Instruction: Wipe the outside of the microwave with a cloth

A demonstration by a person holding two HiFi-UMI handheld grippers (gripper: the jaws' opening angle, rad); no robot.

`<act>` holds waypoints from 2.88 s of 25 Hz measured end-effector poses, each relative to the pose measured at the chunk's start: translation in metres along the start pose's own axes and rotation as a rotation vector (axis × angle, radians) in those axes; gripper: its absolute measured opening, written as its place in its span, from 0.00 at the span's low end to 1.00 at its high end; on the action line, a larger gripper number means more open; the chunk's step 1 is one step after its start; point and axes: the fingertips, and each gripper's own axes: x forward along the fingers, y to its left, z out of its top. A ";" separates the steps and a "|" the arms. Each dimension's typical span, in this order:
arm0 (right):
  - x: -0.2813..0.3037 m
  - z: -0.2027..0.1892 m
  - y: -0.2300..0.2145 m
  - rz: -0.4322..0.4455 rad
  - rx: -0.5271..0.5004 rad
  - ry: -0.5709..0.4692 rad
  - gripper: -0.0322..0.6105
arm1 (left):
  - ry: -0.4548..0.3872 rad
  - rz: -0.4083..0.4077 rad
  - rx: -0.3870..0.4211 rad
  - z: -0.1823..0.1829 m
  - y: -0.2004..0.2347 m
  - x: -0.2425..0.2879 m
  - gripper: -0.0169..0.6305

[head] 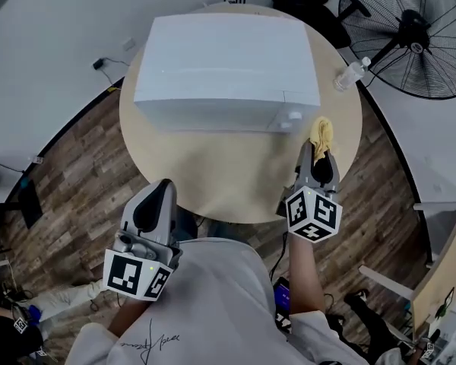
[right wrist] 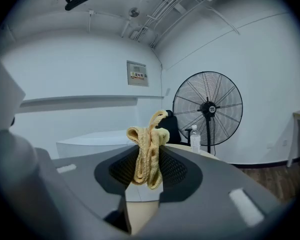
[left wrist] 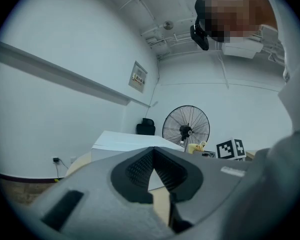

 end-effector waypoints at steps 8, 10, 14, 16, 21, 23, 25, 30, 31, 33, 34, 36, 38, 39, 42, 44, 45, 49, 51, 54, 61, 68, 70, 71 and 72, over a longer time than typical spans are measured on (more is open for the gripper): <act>0.047 -0.019 -0.011 -0.011 -0.054 -0.001 0.24 | 0.019 0.048 -0.036 -0.015 0.012 -0.005 0.01; 0.053 -0.022 -0.011 -0.020 -0.057 0.004 0.24 | 0.019 0.058 -0.043 -0.016 0.016 -0.005 0.01; 0.058 -0.026 -0.001 -0.020 -0.047 0.004 0.24 | 0.029 0.095 -0.053 -0.020 0.029 -0.006 0.01; 0.059 -0.026 0.005 -0.016 -0.059 0.004 0.24 | 0.031 0.108 -0.061 -0.021 0.035 -0.009 0.01; 0.060 -0.028 0.019 -0.033 -0.063 -0.004 0.24 | 0.034 0.134 -0.077 -0.021 0.053 -0.017 0.01; 0.061 -0.030 0.024 -0.029 -0.061 -0.004 0.24 | 0.038 0.140 -0.078 -0.021 0.057 -0.016 0.01; 0.060 -0.029 0.025 -0.029 -0.062 -0.005 0.24 | 0.038 0.137 -0.083 -0.022 0.057 -0.014 0.01; 0.060 -0.029 0.032 -0.035 -0.067 -0.011 0.24 | 0.058 0.125 -0.083 -0.028 0.058 -0.006 0.01; 0.060 -0.029 0.035 -0.035 -0.069 -0.014 0.24 | 0.059 0.124 -0.082 -0.028 0.058 -0.006 0.01; 0.060 -0.029 0.039 -0.034 -0.069 -0.026 0.24 | 0.057 0.120 -0.082 -0.026 0.059 -0.004 0.01; 0.059 -0.030 0.043 -0.031 -0.071 -0.034 0.24 | 0.055 0.120 -0.084 -0.026 0.060 -0.005 0.01; 0.060 -0.034 0.052 -0.020 -0.079 -0.041 0.24 | 0.050 0.122 -0.091 -0.025 0.061 -0.006 0.01; 0.060 -0.038 0.059 -0.006 -0.083 -0.039 0.24 | 0.048 0.126 -0.091 -0.025 0.060 -0.006 0.01; 0.060 -0.040 0.062 0.000 -0.080 -0.038 0.24 | 0.048 0.127 -0.089 -0.026 0.060 -0.006 0.01; 0.060 -0.043 0.068 0.009 -0.057 -0.037 0.24 | 0.050 0.133 -0.083 -0.026 0.061 -0.006 0.01; 0.061 -0.044 0.073 0.012 -0.037 -0.036 0.24 | 0.051 0.141 -0.084 -0.026 0.064 -0.008 0.01; 0.061 -0.045 0.076 0.014 -0.032 -0.035 0.24 | 0.052 0.145 -0.085 -0.026 0.065 -0.009 0.01; 0.062 -0.048 0.086 0.027 -0.023 -0.034 0.24 | 0.053 0.153 -0.085 -0.026 0.067 -0.009 0.01; 0.063 -0.050 0.092 0.042 -0.024 -0.034 0.24 | 0.052 0.151 -0.086 -0.026 0.066 -0.008 0.01; 0.063 -0.053 0.103 0.068 -0.023 -0.032 0.24 | 0.058 0.149 -0.090 -0.028 0.066 -0.008 0.01; 0.062 -0.057 0.130 0.117 -0.006 -0.028 0.24 | 0.058 0.162 -0.093 -0.028 0.070 -0.011 0.01; 0.060 -0.062 0.164 0.190 -0.001 -0.025 0.24 | 0.063 0.176 -0.100 -0.031 0.071 -0.019 0.01; 0.061 -0.063 0.174 0.210 0.001 -0.025 0.24 | 0.060 0.183 -0.101 -0.031 0.074 -0.021 0.01; 0.061 -0.064 0.178 0.218 0.001 -0.026 0.24 | 0.059 0.186 -0.102 -0.031 0.075 -0.022 0.01; 0.061 -0.065 0.181 0.225 0.002 -0.025 0.24 | 0.059 0.188 -0.102 -0.032 0.075 -0.023 0.01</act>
